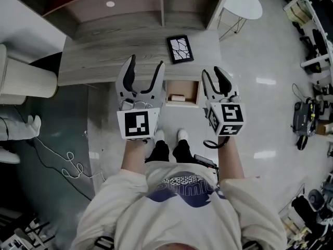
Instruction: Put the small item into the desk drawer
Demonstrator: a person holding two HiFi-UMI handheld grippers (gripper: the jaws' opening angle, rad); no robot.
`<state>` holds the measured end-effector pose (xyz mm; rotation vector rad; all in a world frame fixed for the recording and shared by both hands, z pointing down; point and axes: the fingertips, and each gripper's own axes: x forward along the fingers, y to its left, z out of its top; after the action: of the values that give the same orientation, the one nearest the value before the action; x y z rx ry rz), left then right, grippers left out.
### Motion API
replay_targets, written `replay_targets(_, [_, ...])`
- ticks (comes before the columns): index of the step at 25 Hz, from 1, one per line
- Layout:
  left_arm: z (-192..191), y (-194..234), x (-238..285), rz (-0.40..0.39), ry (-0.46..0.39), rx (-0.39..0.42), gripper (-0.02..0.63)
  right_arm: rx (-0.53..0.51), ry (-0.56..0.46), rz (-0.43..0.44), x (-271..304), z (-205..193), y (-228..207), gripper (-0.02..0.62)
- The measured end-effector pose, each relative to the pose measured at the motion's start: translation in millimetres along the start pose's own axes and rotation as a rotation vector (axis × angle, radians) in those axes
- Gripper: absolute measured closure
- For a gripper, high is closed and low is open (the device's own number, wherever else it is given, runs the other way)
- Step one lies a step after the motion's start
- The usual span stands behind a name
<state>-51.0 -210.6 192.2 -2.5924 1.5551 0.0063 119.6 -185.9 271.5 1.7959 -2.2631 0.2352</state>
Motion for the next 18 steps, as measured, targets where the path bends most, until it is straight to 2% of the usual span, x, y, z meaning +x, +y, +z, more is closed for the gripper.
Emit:
replay_targets(6, [53.9, -5.3, -6.9, -0.001, -0.080, 0.010, 0.337, -0.010, -0.151, -0.090, -35.2, 70.3, -3.0, 0.472])
replay_targets(12, [81.8, -7.9, -14.6, -0.003, -0.105, 0.009, 0.340, -0.040, -0.253, -0.119, -57.6, 107.1, 3.6, 0.505])
replay_targets(16, [88.0, -10.8, -17.1, -0.006, -0.103, 0.022, 0.372, -0.081, -0.297, -0.145, -69.5, 120.2, 6.7, 0.541])
replay_targets(18, [87.3, -10.5, -17.4, 0.006, -0.099, 0.047, 0.435, -0.098, -0.310, -0.156, -72.6, 124.2, 7.5, 0.568])
